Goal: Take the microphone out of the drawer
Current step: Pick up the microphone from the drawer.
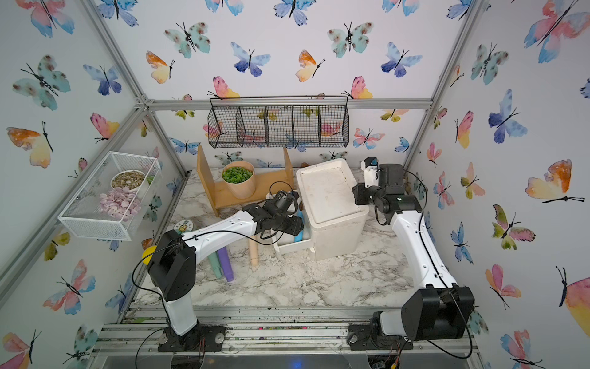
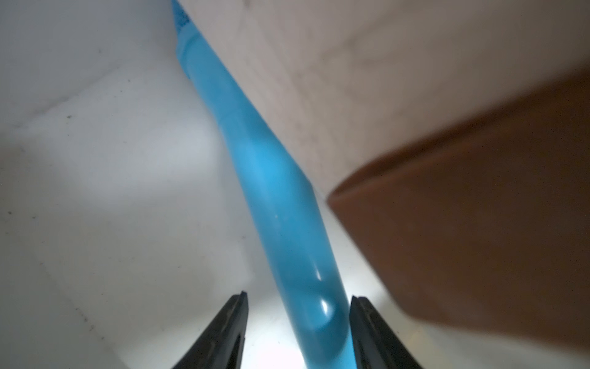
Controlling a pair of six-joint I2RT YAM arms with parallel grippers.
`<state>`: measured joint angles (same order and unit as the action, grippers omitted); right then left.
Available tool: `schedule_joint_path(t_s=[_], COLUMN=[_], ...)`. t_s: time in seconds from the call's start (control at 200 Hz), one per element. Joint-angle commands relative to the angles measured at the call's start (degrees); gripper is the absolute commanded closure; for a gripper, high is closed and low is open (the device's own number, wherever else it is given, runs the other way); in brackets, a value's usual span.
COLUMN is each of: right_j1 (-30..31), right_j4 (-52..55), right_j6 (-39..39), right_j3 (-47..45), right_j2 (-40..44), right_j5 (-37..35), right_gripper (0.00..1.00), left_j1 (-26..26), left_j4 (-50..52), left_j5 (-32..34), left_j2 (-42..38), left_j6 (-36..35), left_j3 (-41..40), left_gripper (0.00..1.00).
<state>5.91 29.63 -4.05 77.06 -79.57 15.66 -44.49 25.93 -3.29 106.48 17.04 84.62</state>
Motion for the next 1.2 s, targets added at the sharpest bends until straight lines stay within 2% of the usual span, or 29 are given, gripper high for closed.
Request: schedule_joint_path(t_s=[0.0,0.28,0.686,0.776,0.966,1.191], right_j1=[0.3,0.3,0.3,0.3,0.3,0.3], right_j4=[-2.1,-2.4,-2.2,-2.2,-2.1,-2.1], right_j6=[-4.6,-4.8,-4.6,-4.5,-4.3,-4.3], right_j3=[-1.5,-1.9,-2.0,-1.9,-1.6,-1.3], right_j2=[-1.0,-0.9,-0.7,-0.7,-0.8,-1.2], right_j5=[6.6,6.7,6.4,6.3,6.2,6.4], right_gripper=[0.91,0.91,0.91,0.91,0.91,0.91], left_j1=[-1.8,-3.7,-4.0,-4.0,-3.9,-3.9], left_j4=[0.2,1.3,1.4,1.3,1.2,1.4], left_j5=[3.6,8.8,10.0,9.7,10.1,12.3], left_j2=[2.0,5.6,10.1,10.5,10.1,8.3], left_j6=[-1.5,-1.4,-1.1,-0.7,1.1,7.0], left_j3=[1.3,4.0,7.3,7.4,6.9,5.2], left_gripper=[0.43,0.43,0.43,0.47,0.69,0.75])
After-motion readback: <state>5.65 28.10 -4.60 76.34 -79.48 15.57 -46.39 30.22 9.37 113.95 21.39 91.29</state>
